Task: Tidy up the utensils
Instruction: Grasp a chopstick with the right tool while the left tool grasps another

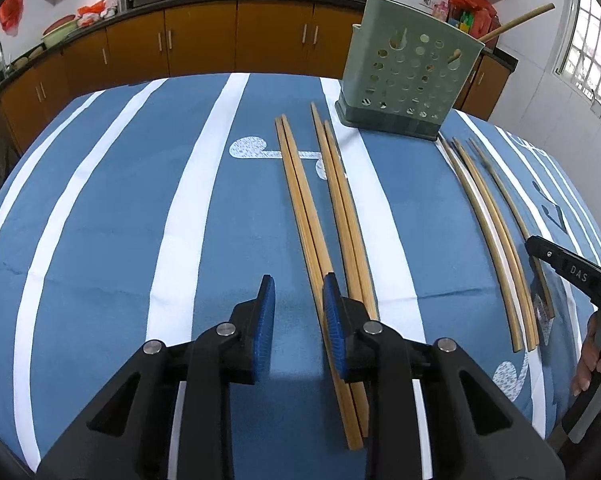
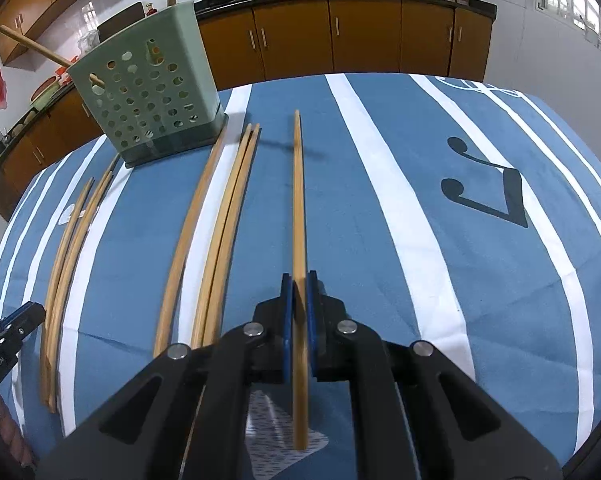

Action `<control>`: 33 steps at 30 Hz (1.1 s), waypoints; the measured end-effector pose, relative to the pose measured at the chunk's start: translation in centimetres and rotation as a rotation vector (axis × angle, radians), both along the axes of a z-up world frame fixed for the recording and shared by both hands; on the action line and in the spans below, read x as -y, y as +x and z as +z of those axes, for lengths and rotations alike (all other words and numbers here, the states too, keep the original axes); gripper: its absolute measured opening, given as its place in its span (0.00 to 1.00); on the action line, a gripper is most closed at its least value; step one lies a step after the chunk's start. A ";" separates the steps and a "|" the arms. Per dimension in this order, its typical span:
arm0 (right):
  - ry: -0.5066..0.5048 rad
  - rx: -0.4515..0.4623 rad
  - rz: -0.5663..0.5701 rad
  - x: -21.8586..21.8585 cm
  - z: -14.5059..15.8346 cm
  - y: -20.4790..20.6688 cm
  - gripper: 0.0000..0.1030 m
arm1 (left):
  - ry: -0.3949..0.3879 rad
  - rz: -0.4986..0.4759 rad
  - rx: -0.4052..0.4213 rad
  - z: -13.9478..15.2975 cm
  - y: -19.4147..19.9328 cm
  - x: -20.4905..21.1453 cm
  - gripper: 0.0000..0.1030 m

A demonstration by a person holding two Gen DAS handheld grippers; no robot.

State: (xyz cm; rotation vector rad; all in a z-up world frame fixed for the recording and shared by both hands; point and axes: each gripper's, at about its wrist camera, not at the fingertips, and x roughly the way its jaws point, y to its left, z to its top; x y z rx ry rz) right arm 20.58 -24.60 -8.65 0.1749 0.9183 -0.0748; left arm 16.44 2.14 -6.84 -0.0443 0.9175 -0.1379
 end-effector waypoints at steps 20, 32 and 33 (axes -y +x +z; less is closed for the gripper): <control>-0.006 0.026 -0.007 0.8 -0.2 1.4 0.08 | 0.059 0.123 0.007 -0.3 3.6 -3.7 0.07; -0.011 0.027 -0.007 1.0 -0.2 1.1 0.08 | 0.029 0.102 0.022 -0.4 2.9 -4.4 0.08; -0.013 0.026 -0.007 1.0 -0.2 1.0 0.08 | 0.030 0.101 0.021 -0.4 2.8 -4.4 0.08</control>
